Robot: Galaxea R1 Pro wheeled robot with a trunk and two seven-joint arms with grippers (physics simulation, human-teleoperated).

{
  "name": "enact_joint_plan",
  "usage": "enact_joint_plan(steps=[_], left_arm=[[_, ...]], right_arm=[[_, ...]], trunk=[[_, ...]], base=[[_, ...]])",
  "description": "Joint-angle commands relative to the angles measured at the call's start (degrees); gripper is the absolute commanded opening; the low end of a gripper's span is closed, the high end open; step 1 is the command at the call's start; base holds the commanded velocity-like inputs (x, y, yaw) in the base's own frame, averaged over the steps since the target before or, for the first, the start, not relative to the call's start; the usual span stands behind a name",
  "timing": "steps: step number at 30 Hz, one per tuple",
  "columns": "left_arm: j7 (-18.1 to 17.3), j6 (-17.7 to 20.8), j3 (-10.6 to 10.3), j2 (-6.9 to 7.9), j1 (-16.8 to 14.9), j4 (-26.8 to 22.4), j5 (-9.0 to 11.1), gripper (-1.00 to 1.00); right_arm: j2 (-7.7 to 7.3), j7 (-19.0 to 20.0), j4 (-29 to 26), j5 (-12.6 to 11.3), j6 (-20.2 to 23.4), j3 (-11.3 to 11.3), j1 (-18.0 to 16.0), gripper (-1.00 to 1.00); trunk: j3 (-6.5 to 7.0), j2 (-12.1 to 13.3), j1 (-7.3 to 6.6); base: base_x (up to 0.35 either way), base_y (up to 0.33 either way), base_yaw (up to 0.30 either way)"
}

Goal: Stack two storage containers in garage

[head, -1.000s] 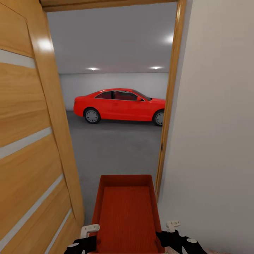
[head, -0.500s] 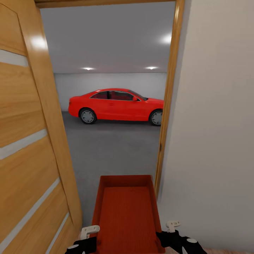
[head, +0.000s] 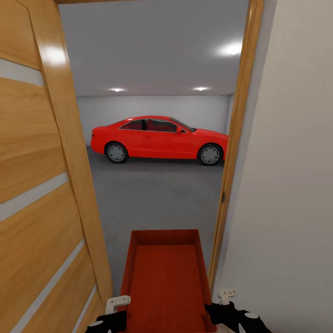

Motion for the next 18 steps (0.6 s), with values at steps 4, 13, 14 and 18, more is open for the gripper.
enact_joint_plan(steps=[4, 13, 14, 18], left_arm=[[0.5, -2.0, 0.0, -0.08, 0.0, -0.2, -1.6, -1.0], [0.5, -2.0, 0.0, -0.08, 0.0, -0.2, -1.6, -1.0], [0.5, -2.0, 0.0, -0.08, 0.0, -0.2, -1.6, -1.0], [0.5, -2.0, 0.0, -0.08, 0.0, -0.2, -1.6, -1.0]], right_arm=[[0.38, 1.7, 0.0, -1.0, 0.4, -0.4, 0.0, -1.0], [0.38, 1.6, 0.0, -1.0, 0.4, -0.4, 0.0, -1.0], [0.38, 1.6, 0.0, -1.0, 0.4, -0.4, 0.0, -1.0], [0.38, 1.7, 0.0, -1.0, 0.4, -0.4, 0.0, -1.0]], trunk=[[-0.1, -0.1, 0.01], [-0.1, -0.1, 0.01], [-0.1, -0.1, 0.01], [-0.1, -0.1, 0.01]], base=[[0.006, 0.018, 0.0], [0.083, 0.105, 0.0], [0.014, 0.015, 0.0], [0.004, 0.004, 0.0]])
